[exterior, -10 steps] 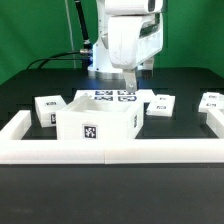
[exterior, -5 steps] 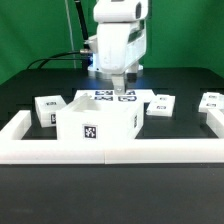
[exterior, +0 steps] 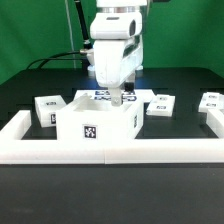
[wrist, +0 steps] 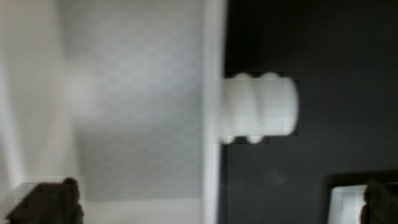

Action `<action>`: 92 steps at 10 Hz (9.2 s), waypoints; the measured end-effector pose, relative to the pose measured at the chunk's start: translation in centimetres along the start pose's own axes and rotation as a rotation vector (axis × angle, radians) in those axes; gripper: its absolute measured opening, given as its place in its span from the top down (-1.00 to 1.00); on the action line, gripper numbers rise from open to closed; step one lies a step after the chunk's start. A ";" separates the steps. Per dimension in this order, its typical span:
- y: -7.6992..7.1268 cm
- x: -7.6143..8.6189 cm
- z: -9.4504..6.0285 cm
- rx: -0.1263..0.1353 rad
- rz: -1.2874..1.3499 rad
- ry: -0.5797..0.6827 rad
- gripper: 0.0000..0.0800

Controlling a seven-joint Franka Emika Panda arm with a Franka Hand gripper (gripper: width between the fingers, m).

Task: Assemble cabinet

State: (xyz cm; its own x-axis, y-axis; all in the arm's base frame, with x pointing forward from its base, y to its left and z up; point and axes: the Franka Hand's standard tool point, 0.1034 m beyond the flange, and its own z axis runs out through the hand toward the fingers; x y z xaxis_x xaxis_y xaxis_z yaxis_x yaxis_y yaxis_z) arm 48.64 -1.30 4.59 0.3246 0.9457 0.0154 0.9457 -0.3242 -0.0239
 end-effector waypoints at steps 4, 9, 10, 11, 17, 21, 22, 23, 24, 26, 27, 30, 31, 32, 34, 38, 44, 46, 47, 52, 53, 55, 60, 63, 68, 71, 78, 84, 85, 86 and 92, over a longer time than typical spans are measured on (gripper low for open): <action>-0.1 0.4 1.5 0.006 0.011 0.005 -0.99; 0.6 0.9 1.4 -0.004 0.055 0.010 -0.03; 0.6 0.9 1.4 -0.004 0.055 0.010 -0.03; 0.6 0.9 1.4 -0.004 0.055 0.010 0.31; 0.7 0.8 1.4 -0.004 0.057 0.009 0.92; 0.7 1.6 1.1 -0.004 -0.138 -0.007 0.91; 0.6 2.1 1.1 -0.002 -0.173 -0.018 0.91; 0.4 2.6 1.2 -0.004 -0.234 -0.033 0.91; 0.1 3.0 1.3 -0.006 -0.284 -0.048 0.91; 0.2 2.7 1.3 -0.005 -0.268 -0.046 0.91; 0.2 2.7 1.3 -0.005 -0.268 -0.046 0.91; -0.8 5.3 1.5 0.001 -0.298 -0.032 0.91; -1.3 6.3 1.5 0.003 -0.315 -0.026 0.91; -1.8 7.4 1.6 0.006 -0.319 -0.023 0.91; -2.4 9.4 1.6 0.004 -0.319 -0.018 0.91; -2.9 13.0 1.7 0.002 -0.294 -0.010 0.91; -0.8 13.5 1.6 0.035 -0.302 -0.034 0.91; -0.9 13.6 1.6 0.038 -0.283 -0.042 0.91; -0.8 13.5 1.4 0.035 -0.283 -0.042 0.73; -2.0 11.7 -1.8 -0.041 -0.168 -0.023 -0.43; -3.6 11.2 -2.7 -0.074 -0.096 -0.005 -0.78; -6.7 11.2 -3.0 -0.110 0.033 0.039 -0.95; -10.9 14.6 -1.2 -0.083 0.115 0.073 -0.99; -10.7 14.2 -0.9 -0.082 0.093 0.072 -0.99; -14.0 15.4 2.3 -0.053 0.106 0.118 -0.99; -15.3 16.5 3.0 -0.044 0.078 0.124 -0.99; -15.5 16.7 3.0 -0.045 0.069 0.126 0.06; -15.4 16.6 3.0 -0.045 0.068 0.125 0.84; -15.4 16.7 3.0 -0.045 0.066 0.125 0.84; -15.5 16.7 3.0 -0.045 0.062 0.124 0.84; -16.1 17.4 3.0 -0.042 -0.019 0.116 0.84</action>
Offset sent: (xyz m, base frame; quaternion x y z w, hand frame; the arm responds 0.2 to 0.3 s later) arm 0.0168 0.0039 -0.0056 0.0063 0.0070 -0.0055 0.9999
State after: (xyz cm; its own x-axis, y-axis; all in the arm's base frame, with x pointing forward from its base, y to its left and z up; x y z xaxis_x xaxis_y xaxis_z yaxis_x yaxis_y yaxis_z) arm 38.99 20.41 2.27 0.3042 0.9436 0.1308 0.9508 -0.3092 0.0196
